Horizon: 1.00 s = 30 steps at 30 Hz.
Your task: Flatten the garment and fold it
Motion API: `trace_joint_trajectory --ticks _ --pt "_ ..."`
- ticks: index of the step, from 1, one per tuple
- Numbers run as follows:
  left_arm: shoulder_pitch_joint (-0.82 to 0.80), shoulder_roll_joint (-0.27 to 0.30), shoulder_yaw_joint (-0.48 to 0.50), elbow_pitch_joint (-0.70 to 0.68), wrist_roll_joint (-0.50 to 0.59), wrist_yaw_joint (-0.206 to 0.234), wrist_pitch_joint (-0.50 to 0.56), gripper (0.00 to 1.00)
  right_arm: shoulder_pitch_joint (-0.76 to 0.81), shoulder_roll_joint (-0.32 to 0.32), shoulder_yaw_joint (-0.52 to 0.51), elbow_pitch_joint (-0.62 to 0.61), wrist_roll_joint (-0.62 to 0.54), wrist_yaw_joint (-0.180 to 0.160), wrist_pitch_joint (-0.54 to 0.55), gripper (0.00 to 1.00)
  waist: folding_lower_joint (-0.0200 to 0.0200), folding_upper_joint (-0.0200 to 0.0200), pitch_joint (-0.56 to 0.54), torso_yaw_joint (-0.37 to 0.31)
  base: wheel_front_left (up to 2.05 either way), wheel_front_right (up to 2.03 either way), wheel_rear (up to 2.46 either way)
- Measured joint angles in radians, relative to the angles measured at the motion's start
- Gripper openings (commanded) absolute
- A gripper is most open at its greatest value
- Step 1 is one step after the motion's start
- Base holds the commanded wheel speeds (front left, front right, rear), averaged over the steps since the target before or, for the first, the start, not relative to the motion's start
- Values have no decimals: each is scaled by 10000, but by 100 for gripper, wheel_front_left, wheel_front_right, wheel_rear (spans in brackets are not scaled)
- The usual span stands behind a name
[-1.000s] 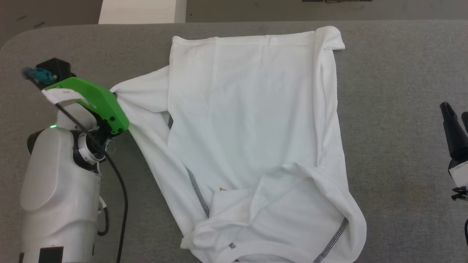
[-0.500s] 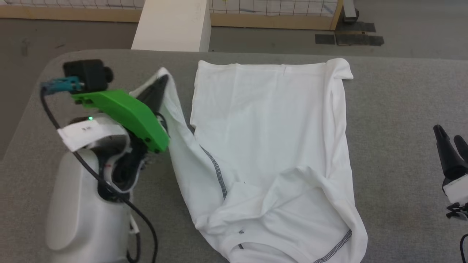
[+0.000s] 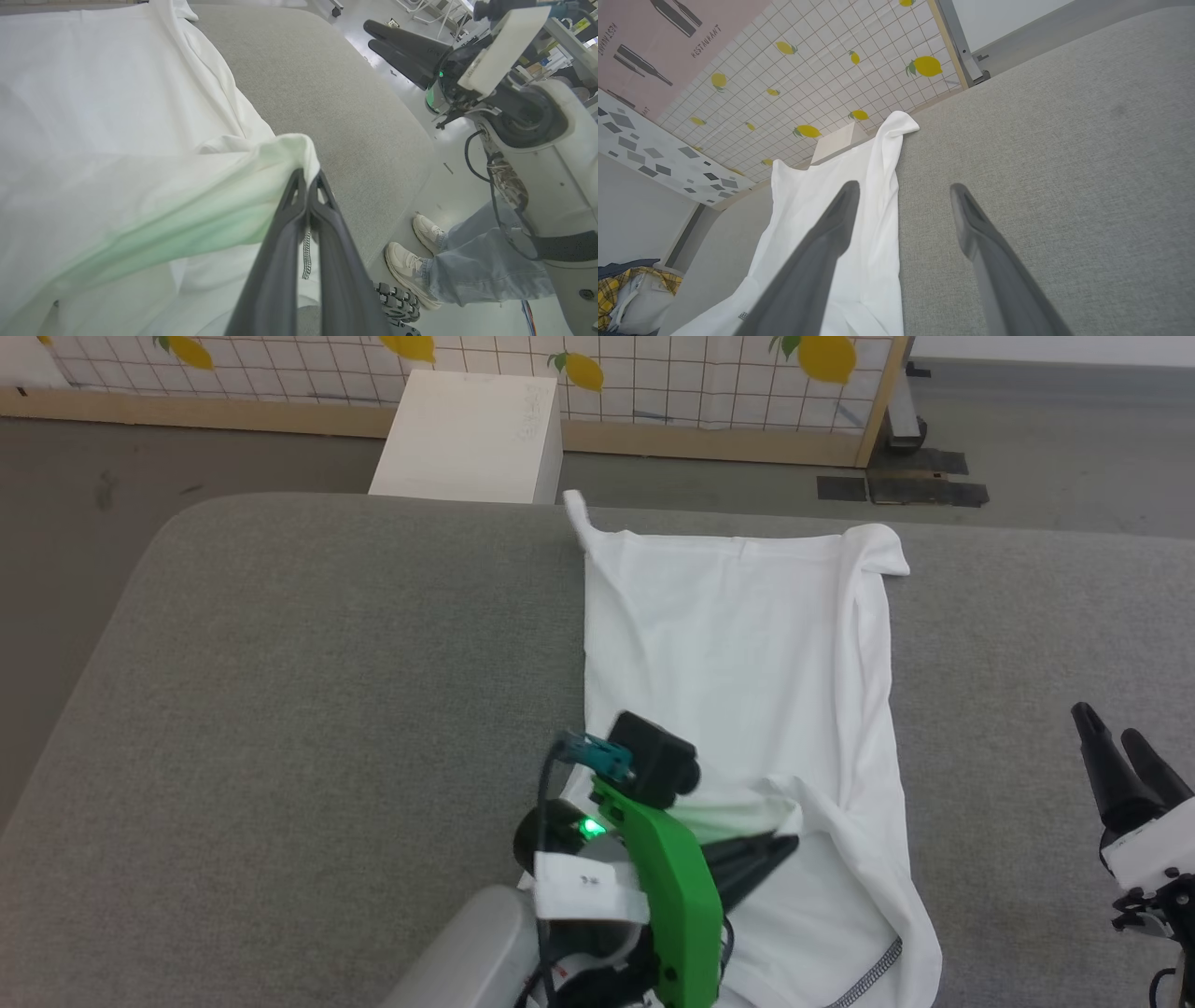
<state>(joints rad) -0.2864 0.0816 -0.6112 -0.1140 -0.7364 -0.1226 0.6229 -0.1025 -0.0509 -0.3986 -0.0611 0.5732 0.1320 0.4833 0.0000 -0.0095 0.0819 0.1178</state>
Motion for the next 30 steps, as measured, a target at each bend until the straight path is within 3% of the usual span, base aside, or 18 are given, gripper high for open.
trace_joint_trajectory --ticks 8,16,17,18,19,25,30 --pt "-141 196 -1987 1592 -105 -10 -130 0 40 4 102 113 52 0 -27 100 0 0 106 -92 0 0 0" --pt "-958 90 -2372 4309 268 -6 -786 0 37 6 353 165 92 0 -42 100 0 0 324 -375 0 0 0" --pt "-988 65 -2343 4543 234 -6 -895 34 37 6 368 176 92 0 -42 100 0 0 354 -419 0 0 0" --pt "-1007 36 -2318 4706 209 -4 -943 95 37 4 378 182 92 0 -42 100 0 0 382 -447 0 0 0" --pt "-1025 -2 -2293 4832 167 -4 -1011 100 37 4 378 188 92 0 -42 100 0 0 415 -471 0 0 0" --pt "-1144 -184 -1835 4890 -623 4 -1137 100 38 4 347 291 94 0 -58 100 0 0 464 -521 0 0 0" --pt "-1256 -130 -995 4157 -1476 6 -1250 100 70 2 278 414 92 0 -90 100 0 0 226 -421 0 0 0"
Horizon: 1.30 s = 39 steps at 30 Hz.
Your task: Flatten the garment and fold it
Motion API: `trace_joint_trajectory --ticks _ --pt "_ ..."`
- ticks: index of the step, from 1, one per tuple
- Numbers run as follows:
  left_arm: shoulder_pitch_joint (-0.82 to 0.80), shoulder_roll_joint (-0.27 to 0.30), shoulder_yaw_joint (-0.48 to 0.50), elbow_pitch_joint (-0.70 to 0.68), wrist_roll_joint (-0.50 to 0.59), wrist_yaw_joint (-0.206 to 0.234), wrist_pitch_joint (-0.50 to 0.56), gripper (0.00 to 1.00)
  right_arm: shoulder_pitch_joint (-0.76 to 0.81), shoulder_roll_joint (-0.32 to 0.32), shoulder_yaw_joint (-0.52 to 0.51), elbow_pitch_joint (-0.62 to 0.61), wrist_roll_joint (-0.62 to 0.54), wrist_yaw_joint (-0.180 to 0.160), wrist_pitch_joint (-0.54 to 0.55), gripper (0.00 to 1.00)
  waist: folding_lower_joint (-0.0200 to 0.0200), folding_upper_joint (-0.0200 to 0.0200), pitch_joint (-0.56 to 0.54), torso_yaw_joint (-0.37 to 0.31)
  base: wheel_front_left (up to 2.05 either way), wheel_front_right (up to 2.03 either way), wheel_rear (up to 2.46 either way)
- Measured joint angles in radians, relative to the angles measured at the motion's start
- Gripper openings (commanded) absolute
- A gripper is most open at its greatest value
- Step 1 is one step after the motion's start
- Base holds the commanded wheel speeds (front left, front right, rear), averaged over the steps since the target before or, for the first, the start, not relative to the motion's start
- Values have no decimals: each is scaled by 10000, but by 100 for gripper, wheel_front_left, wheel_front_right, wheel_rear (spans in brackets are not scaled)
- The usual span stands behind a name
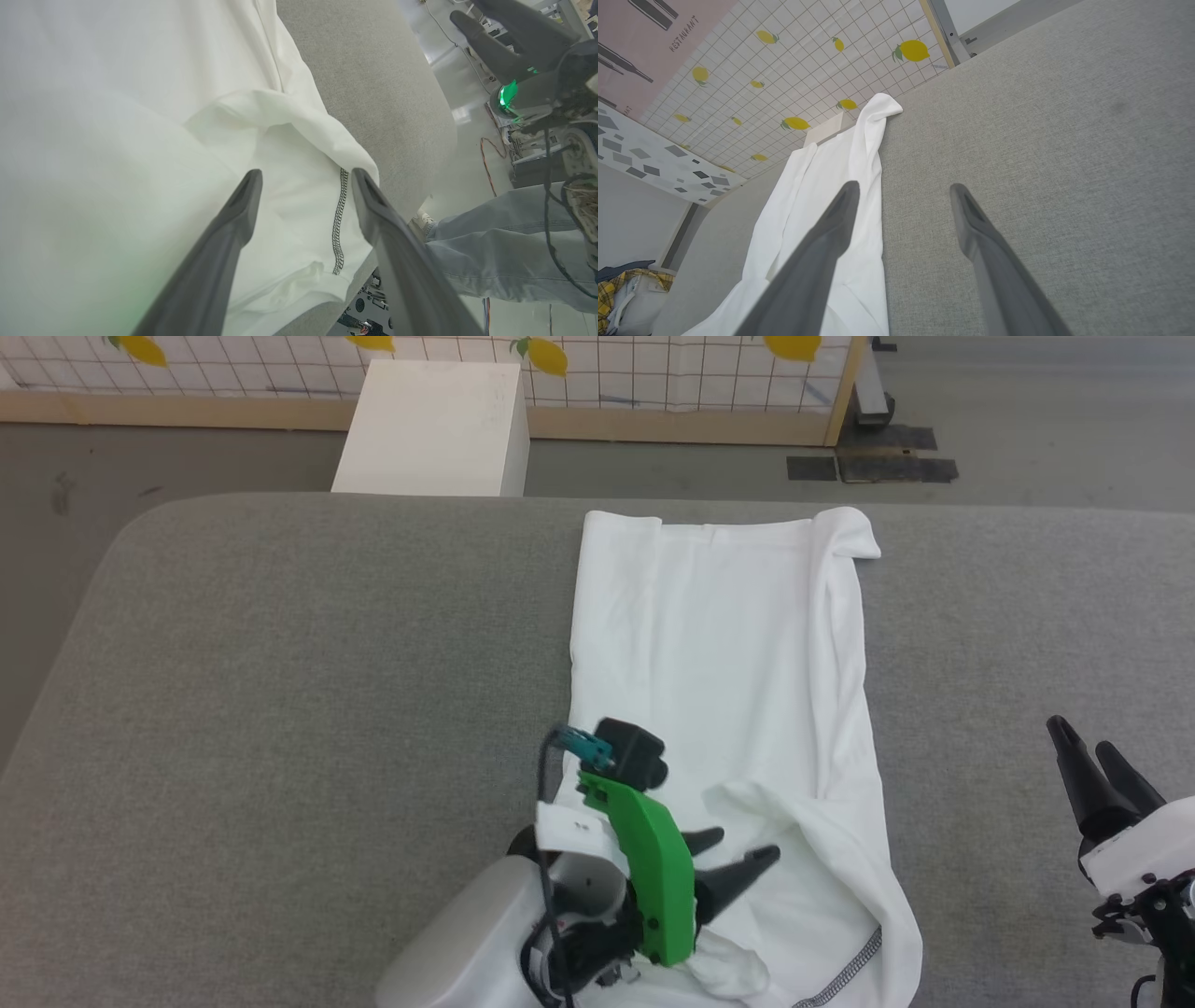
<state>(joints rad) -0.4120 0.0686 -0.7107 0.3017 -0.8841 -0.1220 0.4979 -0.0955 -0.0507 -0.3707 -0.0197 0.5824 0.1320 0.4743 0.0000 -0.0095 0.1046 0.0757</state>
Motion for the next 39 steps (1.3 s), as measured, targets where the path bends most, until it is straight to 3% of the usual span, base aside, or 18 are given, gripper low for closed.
trace_joint_trajectory --ticks 5,8,17,21,26,32,39 --pt "-69 420 1108 -832 -303 318 -744 100 146 2 86 79 4 0 -71 100 0 0 -301 89 0 0 0" --pt "-118 788 1881 -1198 -96 581 -1802 100 162 2 148 102 67 0 -128 100 0 0 -440 124 0 0 0" --pt "303 2153 3741 -1417 1732 1749 -5494 100 171 2 320 82 69 0 -186 100 0 0 -558 5 0 0 0" --pt "1029 2516 4144 -1195 2255 2284 -6529 100 194 4 336 19 69 0 -226 100 0 0 -456 -50 0 0 0" --pt "1535 2491 4255 -1327 2575 2658 -7168 100 201 2 303 -88 36 0 -224 100 0 0 -212 -57 0 0 0" --pt "1577 2334 4454 -1847 3001 2878 -7434 100 -305 2 410 -130 -794 0 268 100 0 0 284 -22 0 0 0" --pt "1304 1827 4523 -2545 3551 2901 -7520 100 -3538 -535 1126 619 -2128 0 1622 100 0 0 1263 72 0 0 0"
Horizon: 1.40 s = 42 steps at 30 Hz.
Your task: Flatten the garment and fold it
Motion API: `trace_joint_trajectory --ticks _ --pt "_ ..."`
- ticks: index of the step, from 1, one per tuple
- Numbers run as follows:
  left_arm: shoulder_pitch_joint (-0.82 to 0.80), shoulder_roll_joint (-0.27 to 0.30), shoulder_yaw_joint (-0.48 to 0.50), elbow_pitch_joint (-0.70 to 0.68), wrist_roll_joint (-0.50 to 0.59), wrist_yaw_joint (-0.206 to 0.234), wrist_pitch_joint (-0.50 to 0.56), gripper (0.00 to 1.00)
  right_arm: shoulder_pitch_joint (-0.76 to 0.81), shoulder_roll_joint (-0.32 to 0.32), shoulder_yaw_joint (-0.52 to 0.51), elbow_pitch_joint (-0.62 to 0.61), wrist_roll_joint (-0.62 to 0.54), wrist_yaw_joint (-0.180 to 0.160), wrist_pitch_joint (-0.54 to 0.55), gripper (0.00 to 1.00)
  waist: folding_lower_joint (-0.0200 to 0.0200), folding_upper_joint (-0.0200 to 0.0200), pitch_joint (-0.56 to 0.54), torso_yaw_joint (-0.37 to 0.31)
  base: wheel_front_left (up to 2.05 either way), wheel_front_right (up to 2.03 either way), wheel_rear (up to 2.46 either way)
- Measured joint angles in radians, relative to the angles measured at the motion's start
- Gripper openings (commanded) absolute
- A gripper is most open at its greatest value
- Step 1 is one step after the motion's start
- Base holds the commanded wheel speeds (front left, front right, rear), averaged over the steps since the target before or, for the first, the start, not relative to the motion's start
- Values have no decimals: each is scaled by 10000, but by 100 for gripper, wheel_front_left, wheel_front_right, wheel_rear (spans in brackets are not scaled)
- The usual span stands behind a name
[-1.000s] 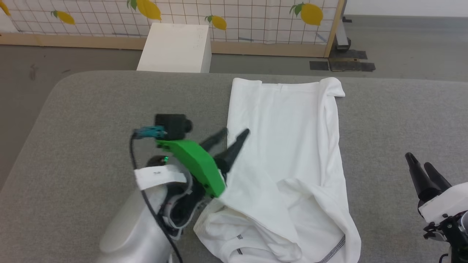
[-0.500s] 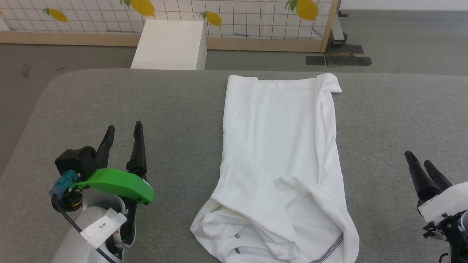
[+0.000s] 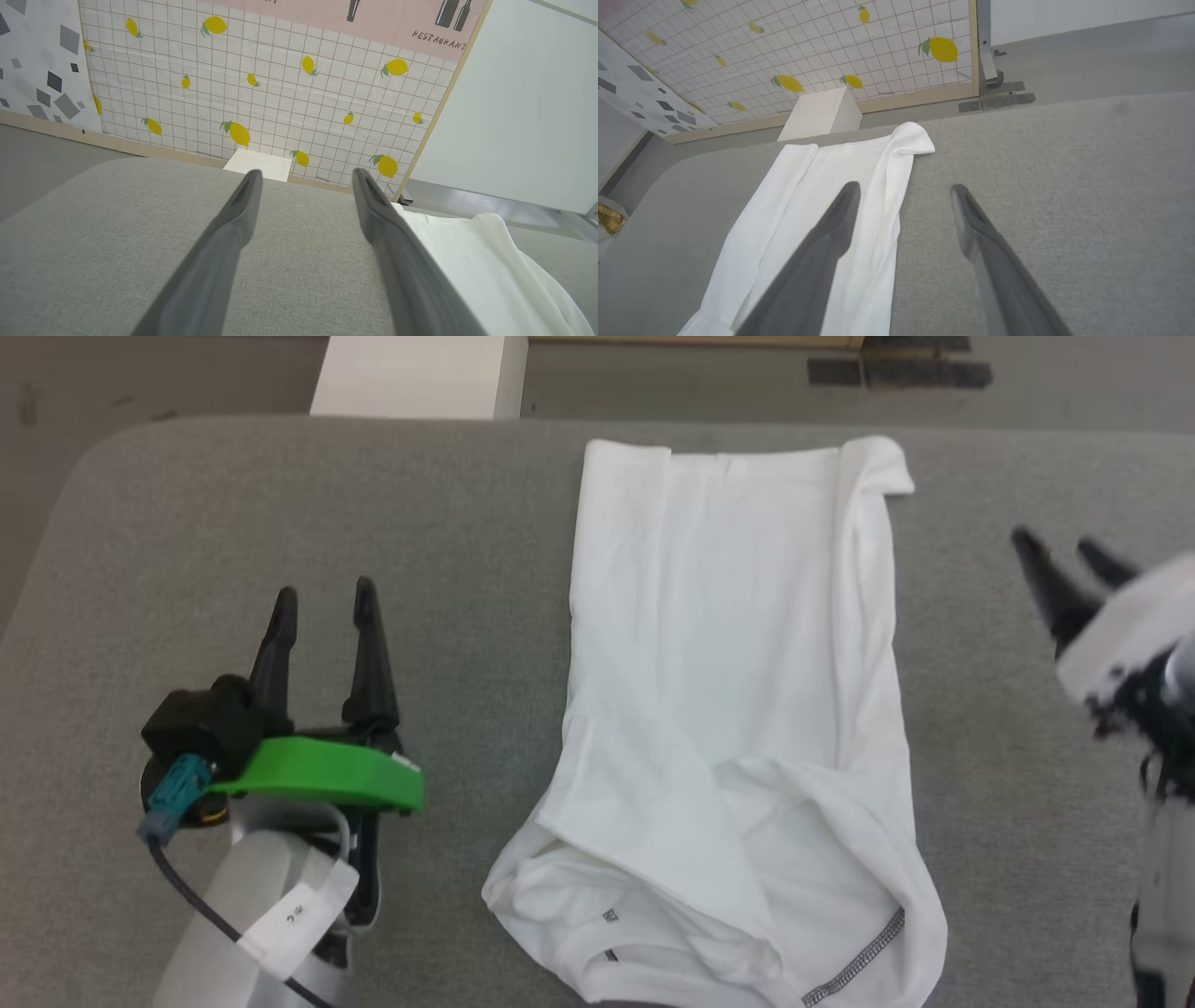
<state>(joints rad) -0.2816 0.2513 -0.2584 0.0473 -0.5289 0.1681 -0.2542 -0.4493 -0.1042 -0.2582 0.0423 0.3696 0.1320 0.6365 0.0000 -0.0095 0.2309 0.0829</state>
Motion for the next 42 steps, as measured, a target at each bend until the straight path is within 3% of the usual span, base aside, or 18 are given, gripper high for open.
trace_joint_trajectory --ticks 3,11,21,31,32,33,34,42 --pt "-614 -499 -56 -428 433 -163 -27 100 -2313 -757 345 1287 -938 0 809 100 0 0 835 230 0 0 0" --pt "-1154 -1317 -105 -755 1085 -546 -29 100 -4630 -1572 763 3041 -2443 0 1871 100 1 0 2201 854 0 0 0" --pt "-1307 -1854 -65 -928 1409 -986 -31 100 -5687 -2065 1275 3937 -3452 0 2364 100 3 0 3601 1646 0 0 0" --pt "-1373 -1948 -44 -907 1421 -1141 -31 100 -6241 -2362 1766 4096 -3475 -2 2391 100 2 0 4306 2099 0 0 0" --pt "-1373 -1952 -38 -899 1421 -1143 -31 100 -6273 -2382 1770 4119 -3419 -2 2491 94 2 0 4307 2106 0 0 0" --pt "-1373 -1952 -35 -884 1421 -1145 -31 100 -6328 -2405 1789 4155 -3356 -2 2629 25 2 0 4295 2102 0 0 0" --pt "-1373 -1954 -38 -865 1421 -1145 -31 100 -6357 -2412 1795 4182 -3289 -2 2763 0 2 0 4276 2092 0 0 0" --pt "-1403 -1965 -27 -596 1421 -1206 -31 100 -6283 -2318 1701 4157 -2945 2 2472 0 2 0 4055 1897 0 0 0"
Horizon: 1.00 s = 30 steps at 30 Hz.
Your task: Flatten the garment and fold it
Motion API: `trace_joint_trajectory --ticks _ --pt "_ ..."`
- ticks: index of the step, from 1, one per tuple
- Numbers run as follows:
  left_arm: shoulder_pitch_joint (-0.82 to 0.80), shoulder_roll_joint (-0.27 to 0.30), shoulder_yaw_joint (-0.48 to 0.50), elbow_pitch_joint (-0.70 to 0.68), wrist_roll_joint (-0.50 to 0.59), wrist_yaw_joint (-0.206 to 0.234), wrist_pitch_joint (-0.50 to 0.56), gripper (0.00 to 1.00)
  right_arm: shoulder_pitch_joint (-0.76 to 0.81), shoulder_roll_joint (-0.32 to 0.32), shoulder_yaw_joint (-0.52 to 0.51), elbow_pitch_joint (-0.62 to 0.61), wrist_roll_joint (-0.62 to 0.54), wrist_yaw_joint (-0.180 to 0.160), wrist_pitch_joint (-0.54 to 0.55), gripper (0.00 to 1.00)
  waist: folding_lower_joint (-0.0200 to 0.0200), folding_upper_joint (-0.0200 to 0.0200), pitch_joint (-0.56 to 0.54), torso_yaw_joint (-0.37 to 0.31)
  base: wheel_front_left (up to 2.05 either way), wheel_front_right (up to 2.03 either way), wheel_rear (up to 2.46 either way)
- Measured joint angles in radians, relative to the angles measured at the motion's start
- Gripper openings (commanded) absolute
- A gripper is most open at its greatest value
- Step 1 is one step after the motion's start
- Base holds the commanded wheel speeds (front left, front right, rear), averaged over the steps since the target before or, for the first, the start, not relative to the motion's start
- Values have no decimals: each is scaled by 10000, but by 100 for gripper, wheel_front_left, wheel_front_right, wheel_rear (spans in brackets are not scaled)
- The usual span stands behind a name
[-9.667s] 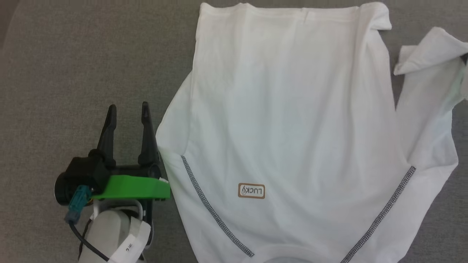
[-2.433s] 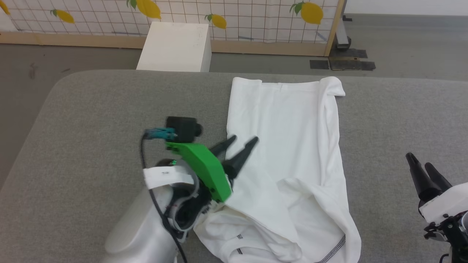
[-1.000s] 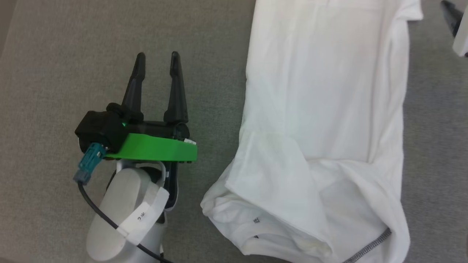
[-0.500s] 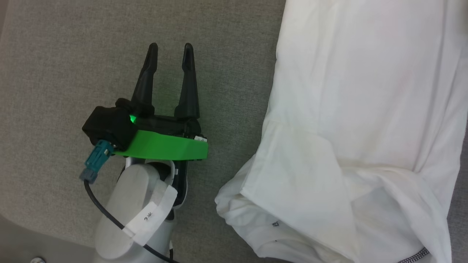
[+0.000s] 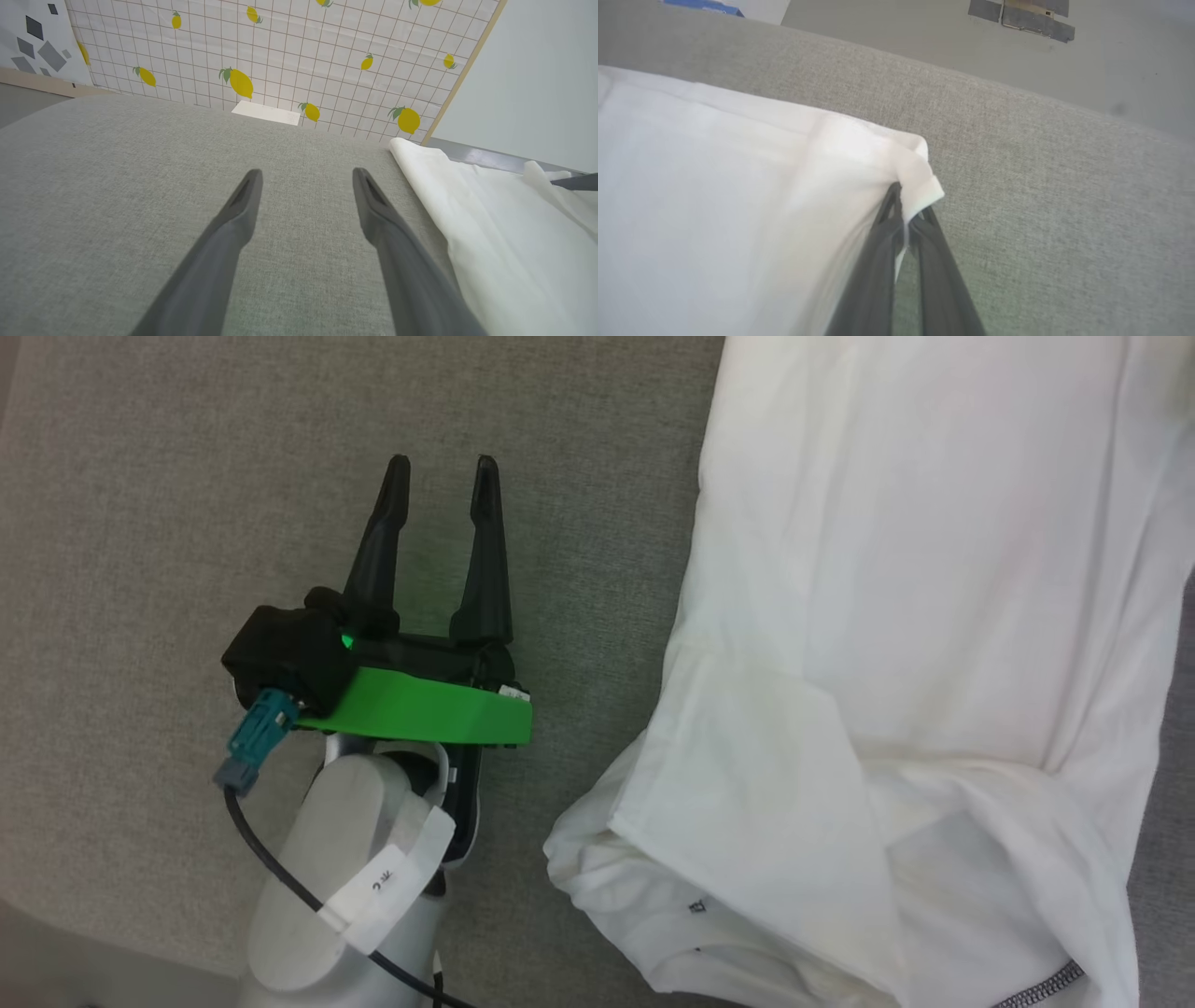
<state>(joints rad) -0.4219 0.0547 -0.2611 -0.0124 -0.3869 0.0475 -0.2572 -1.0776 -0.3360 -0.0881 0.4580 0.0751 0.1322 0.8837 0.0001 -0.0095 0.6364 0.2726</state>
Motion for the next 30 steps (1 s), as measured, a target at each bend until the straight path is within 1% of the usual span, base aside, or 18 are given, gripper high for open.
trace_joint_trajectory --ticks 6,8,11,13,14,19,21,23,27,30 --pt "-337 -6 69 617 71 -222 23 100 135 40 226 -102 575 0 -930 0 0 0 -383 -367 0 0 0" --pt "-647 21 61 882 67 -249 299 100 162 33 458 -165 759 0 -1116 0 0 0 -513 -537 0 0 0" --pt "-1579 46 -10 1406 -58 -345 1137 100 207 19 849 -267 1118 0 -1298 0 -1 0 -705 -842 0 0 0" --pt "-2493 58 -180 1983 -136 -389 1992 100 272 19 1139 -336 1342 0 -1390 0 -1 0 -816 -1069 0 0 0" --pt "-2877 40 -221 2211 -188 -414 2238 100 308 33 1279 -359 1423 0 -1455 0 -1 0 -855 -1167 0 0 0" --pt "-5268 4 -748 4215 -351 -460 4272 100 352 150 2034 -575 1896 0 -1641 0 -1 0 -971 -1749 0 0 0" --pt "-6086 -8 -918 5041 -362 -408 4963 100 352 199 2272 -627 2036 0 -1691 0 -1 0 -961 -1958 0 0 0" --pt "-6880 -15 -1062 5892 -370 -265 5549 100 351 270 2525 -669 2201 0 -1743 0 -1 0 -913 -2186 0 0 0" --pt "-7974 -17 -1425 7204 -326 -17 6378 100 347 330 3026 -725 2452 0 -1894 0 -2 0 -735 -2598 0 0 0" --pt "-8652 -23 -1770 7986 -144 81 6943 100 335 318 3367 -813 2685 0 -2008 0 -1 0 -501 -2836 0 0 0"
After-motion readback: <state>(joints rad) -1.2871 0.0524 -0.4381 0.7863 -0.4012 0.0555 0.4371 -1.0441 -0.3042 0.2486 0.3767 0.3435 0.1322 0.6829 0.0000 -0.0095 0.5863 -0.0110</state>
